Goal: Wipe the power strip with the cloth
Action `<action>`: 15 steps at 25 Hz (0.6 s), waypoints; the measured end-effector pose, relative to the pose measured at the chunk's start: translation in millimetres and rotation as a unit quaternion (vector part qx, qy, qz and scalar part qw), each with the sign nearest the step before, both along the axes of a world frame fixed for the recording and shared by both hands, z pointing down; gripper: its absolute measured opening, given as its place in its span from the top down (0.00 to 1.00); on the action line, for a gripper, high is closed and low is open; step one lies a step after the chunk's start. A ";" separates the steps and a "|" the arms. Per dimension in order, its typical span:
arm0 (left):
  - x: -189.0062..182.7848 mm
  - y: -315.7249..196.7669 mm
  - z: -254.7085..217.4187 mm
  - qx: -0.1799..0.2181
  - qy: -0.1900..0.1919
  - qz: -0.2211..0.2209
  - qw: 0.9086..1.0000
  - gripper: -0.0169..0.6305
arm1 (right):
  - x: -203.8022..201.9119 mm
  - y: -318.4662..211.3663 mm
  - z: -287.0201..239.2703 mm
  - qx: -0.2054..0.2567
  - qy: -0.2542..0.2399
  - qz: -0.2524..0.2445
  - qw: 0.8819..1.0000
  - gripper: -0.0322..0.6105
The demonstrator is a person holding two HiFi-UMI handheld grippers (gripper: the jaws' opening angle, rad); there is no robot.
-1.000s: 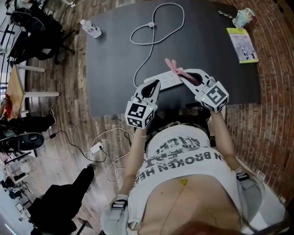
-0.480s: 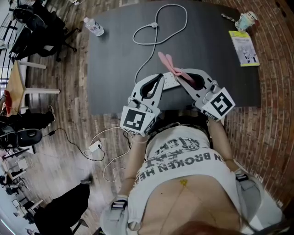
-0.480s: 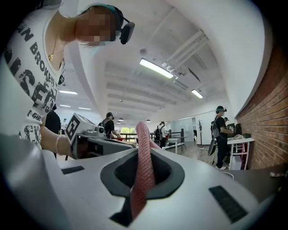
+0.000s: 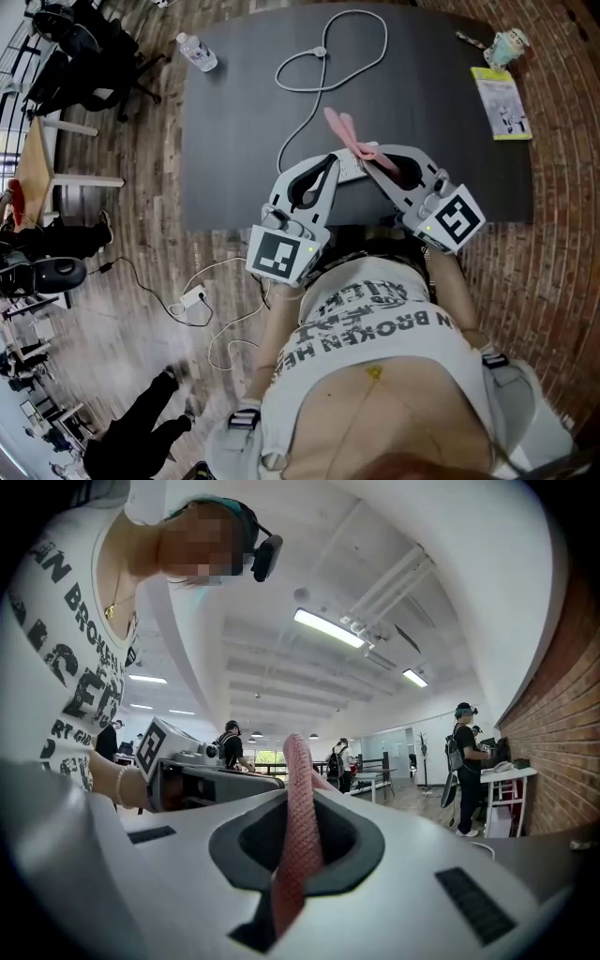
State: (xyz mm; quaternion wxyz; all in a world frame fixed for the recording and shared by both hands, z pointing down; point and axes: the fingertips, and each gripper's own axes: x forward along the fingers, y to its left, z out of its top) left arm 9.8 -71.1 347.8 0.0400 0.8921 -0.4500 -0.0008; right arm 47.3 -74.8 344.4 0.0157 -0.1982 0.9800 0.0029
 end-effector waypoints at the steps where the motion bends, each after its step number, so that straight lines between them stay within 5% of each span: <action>1: 0.1 0.7 -1.9 0.003 0.001 -0.002 1.000 0.96 | -0.7 0.3 0.4 0.000 0.001 -0.001 1.000 0.93; 15: -4.7 19.0 1.0 -0.001 -0.010 -0.015 1.000 0.96 | -6.2 14.7 -4.2 -0.003 0.002 -0.012 1.000 0.93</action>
